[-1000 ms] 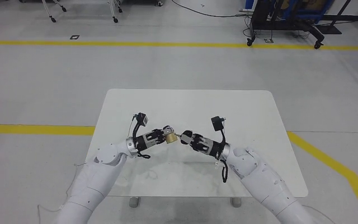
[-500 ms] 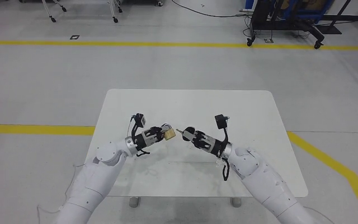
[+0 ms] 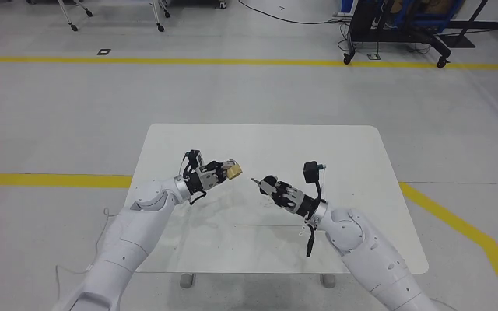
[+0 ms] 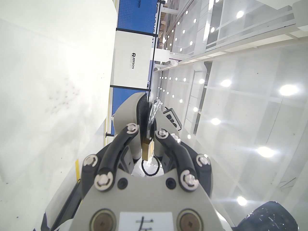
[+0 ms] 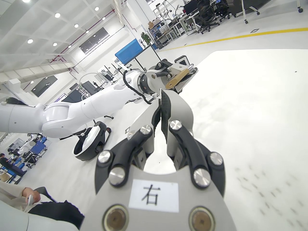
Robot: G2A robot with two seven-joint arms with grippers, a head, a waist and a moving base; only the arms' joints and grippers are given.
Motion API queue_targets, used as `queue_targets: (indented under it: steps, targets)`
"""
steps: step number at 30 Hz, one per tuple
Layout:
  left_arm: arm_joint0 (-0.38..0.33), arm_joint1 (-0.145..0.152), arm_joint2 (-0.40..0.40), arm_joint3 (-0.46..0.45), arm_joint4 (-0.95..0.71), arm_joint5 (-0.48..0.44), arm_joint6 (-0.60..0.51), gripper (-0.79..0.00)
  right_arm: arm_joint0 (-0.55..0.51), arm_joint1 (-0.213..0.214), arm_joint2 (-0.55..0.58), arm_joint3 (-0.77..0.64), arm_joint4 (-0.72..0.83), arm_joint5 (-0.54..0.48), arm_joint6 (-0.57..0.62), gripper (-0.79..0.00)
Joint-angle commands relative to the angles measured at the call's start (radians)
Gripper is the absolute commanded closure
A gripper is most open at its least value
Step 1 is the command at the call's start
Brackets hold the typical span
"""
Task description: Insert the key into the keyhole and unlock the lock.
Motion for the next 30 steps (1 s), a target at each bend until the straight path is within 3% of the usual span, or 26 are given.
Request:
queue_targets:
  steps: [1, 6, 9, 16, 19, 30]
  targets:
    - [0.000, 0.000, 0.000, 0.000, 0.000, 0.000, 0.000, 0.000, 0.000, 0.000, 0.000, 0.000, 0.000, 0.000, 0.000, 0.000]
    - [0.006, 0.000, 0.005, -0.066, 0.053, 0.011, 0.072, 0.000, -0.002, -0.006, -0.011, 0.011, 0.036, 0.042, -0.009, 0.000]
    - [0.024, -0.002, 0.009, -0.086, 0.065, 0.018, 0.101, 0.000, -0.011, -0.017, -0.046, -0.002, 0.164, 0.089, 0.011, 0.000]
    - [0.027, -0.013, 0.031, -0.092, 0.093, 0.017, 0.166, 0.000, -0.045, -0.021, -0.035, -0.071, 0.343, 0.361, 0.093, 0.000]
    - [0.023, -0.018, 0.047, -0.093, 0.120, 0.021, 0.176, 0.000, -0.069, -0.021, -0.032, -0.119, 0.376, 0.416, 0.113, 0.000]
    - [0.027, -0.026, 0.043, -0.095, 0.102, 0.011, 0.146, 0.000, -0.086, -0.033, -0.045, -0.150, 0.360, 0.471, 0.048, 0.000]
